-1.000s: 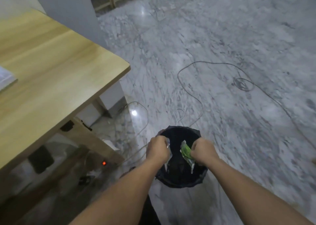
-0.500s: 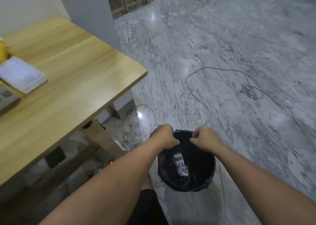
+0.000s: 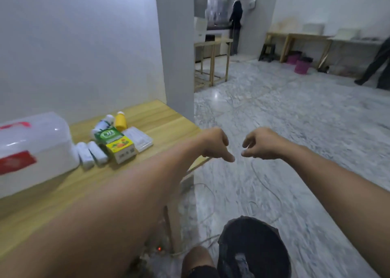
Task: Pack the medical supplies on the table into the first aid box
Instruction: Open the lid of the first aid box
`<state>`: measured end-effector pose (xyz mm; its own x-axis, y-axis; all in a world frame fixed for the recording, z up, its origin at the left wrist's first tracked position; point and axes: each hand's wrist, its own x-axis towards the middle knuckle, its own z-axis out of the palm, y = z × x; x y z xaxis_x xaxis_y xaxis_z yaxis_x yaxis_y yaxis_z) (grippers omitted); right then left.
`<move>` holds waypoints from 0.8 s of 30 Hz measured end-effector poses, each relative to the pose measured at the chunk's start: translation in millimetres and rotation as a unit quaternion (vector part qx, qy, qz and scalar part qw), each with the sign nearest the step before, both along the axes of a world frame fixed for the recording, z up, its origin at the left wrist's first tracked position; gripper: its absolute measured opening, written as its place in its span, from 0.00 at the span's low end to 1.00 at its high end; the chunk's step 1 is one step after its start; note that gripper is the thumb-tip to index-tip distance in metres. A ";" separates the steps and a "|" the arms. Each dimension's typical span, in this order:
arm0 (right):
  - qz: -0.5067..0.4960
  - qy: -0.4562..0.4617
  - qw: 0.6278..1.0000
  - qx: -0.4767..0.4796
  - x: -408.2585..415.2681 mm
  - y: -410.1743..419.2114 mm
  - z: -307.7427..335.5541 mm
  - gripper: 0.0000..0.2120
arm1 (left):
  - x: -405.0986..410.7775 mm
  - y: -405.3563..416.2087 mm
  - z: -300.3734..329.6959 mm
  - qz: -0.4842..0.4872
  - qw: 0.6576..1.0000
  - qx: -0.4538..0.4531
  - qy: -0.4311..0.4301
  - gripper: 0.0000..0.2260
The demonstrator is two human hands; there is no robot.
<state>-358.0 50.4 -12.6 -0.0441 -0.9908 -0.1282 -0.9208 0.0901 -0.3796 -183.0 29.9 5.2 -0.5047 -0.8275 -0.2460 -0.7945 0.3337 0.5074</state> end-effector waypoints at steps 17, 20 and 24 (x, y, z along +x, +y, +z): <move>0.276 0.011 0.955 -0.109 298.2 -16.7 77.5 0.15 | 318.0 59.3 62.4 0.279 0.943 -0.156 -0.093 0.31; 0.320 0.010 0.935 -0.154 341.4 -21.5 66.5 0.16 | 363.7 70.7 55.0 0.321 0.920 -0.187 -0.128 0.34; 0.362 0.043 0.907 -0.209 381.1 -27.7 44.4 0.22 | 403.0 78.4 42.5 0.356 0.900 -0.196 -0.156 0.34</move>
